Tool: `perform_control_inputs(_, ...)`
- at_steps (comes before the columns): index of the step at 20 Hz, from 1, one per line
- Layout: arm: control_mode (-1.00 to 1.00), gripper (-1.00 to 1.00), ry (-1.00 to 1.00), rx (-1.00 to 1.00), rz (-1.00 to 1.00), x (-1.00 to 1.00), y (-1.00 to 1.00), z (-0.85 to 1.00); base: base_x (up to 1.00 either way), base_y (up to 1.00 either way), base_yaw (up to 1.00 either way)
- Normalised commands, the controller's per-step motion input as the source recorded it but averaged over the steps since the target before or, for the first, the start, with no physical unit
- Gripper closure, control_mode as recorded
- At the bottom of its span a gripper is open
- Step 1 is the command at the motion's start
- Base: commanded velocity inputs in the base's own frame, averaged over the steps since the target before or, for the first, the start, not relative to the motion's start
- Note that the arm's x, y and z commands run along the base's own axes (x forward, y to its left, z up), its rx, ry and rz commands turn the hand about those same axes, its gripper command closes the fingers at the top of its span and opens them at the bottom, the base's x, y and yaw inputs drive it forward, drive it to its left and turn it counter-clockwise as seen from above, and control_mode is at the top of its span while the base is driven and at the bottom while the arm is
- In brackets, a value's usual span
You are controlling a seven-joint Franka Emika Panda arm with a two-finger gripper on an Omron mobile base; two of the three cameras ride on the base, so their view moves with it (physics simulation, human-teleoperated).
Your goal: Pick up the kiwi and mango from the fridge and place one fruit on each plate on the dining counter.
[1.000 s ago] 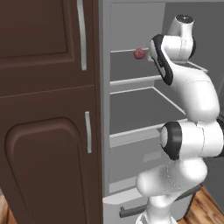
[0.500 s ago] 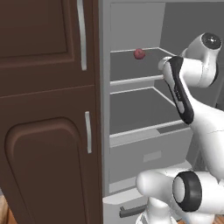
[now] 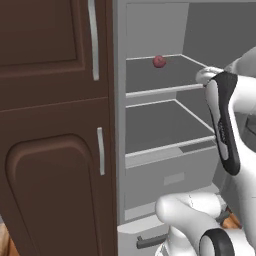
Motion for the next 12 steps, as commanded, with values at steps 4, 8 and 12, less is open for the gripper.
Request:
perform_control_inputs(4, -1.0, 1.0, 0.09, 0.0, 0.0, -0.08, 0.01, -0.03, 0.0, 0.0, 0.0)
perform_control_inputs(8, -1.0, 1.0, -0.12, 0.0, -0.03, -0.82, 0.01, 0.15, 0.0, 0.0, 0.0)
perform_control_inputs(12, -1.0, 1.0, -0.01, 0.0, -0.07, -0.84, 0.21, 0.02, 0.0, 0.0, 0.0)
